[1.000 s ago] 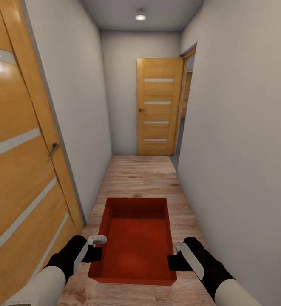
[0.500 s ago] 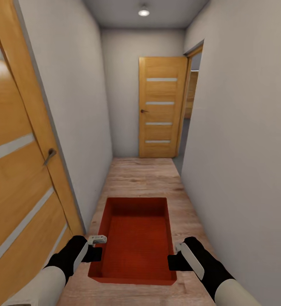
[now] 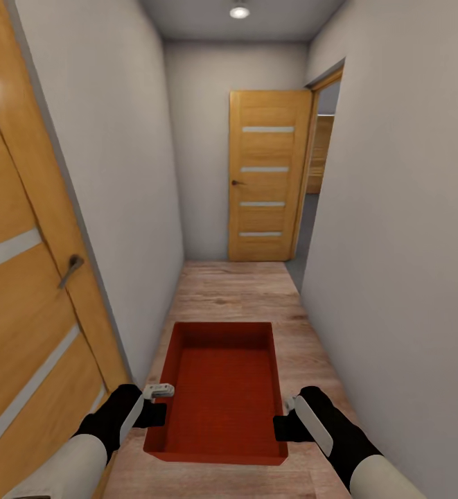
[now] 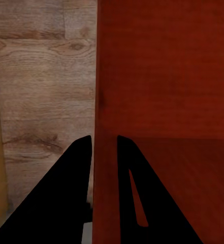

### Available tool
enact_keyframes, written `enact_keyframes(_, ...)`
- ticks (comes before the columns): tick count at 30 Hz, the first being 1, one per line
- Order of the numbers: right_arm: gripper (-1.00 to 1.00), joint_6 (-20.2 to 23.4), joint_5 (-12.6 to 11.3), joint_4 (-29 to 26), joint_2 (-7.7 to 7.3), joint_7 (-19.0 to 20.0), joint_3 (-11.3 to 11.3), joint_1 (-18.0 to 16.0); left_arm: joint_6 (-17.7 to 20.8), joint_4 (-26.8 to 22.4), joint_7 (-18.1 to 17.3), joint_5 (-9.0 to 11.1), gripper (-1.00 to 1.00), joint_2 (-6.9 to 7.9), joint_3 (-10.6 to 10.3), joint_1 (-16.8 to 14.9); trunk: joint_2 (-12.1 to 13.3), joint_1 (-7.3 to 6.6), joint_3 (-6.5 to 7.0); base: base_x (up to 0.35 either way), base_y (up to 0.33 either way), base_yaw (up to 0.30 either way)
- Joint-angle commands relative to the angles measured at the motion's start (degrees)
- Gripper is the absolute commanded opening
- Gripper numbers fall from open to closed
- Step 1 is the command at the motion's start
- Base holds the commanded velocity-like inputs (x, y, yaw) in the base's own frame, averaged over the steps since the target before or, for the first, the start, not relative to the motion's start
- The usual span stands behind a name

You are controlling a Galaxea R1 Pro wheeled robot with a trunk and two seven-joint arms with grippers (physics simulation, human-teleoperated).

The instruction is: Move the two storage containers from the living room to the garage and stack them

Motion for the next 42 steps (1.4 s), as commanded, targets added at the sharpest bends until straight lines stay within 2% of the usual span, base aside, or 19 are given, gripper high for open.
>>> enact_keyframes(1, -1.00, 0.8, 2.5, 0.0, -0.04, -0.7, 0.3, 0.0, 0.3, -0.2, -0.1, 0.2, -1.00, -0.14, 0.2, 0.0, -0.1, 0.04, -0.06, 0.321, 0.046, -0.106)
enact_keyframes(10, -1.00, 0.8, 2.5, 0.0, -0.04, -0.7, 0.3, 0.0, 0.3, -0.2, -0.1, 0.2, -1.00, -0.13, 0.2, -0.1, -0.1, 0.04, 0.23, 0.321, 0.008, -0.139)
enact_keyframes(42, -1.00, 0.8, 2.4, 0.0, -0.04, -0.7, 0.2, 0.0, 0.3, -0.2, -0.1, 0.2, -1.00, -0.10, 0.2, 0.0, -0.1, 0.04, 0.25, 0.321, 0.000, -0.002)
